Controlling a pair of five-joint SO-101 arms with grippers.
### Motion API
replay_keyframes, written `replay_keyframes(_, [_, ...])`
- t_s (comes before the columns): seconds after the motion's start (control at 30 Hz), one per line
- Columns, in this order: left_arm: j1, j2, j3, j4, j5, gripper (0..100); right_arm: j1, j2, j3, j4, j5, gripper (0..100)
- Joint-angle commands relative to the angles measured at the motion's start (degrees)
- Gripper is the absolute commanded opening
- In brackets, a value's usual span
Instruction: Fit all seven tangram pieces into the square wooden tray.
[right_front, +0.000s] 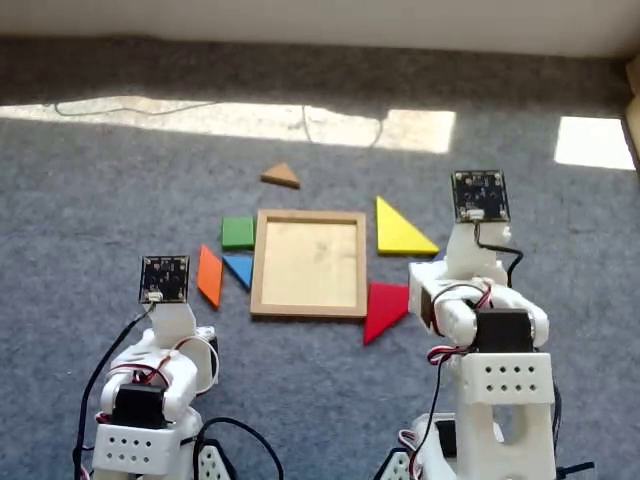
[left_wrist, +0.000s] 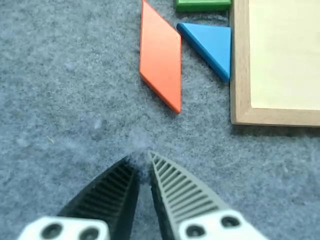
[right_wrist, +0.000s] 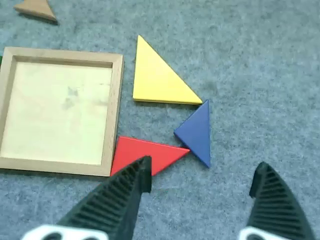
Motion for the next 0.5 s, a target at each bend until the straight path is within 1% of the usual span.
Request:
replay_keyframes(0.0, [-0.13, -1.98, 1.19, 0.26, -0.18, 0, -2.15, 7.16, -0.92, -1.36, -0.70, 31.2])
replay_keyframes(0.2, [-0.13, -1.98, 1.19, 0.26, -0.18, 0, -2.07, 25.01, -7.87, -4.00, -0.53, 31.2])
replay_keyframes(0.37, [-0.13, -1.98, 1.19, 0.26, -0.18, 0, -1.89, 35.38, -11.56, -8.57, -0.53, 31.1])
replay_keyframes(0.47, [-0.13, -1.98, 1.19, 0.26, -0.18, 0, 0.40, 39.96, -12.35, -11.56, -0.53, 31.1])
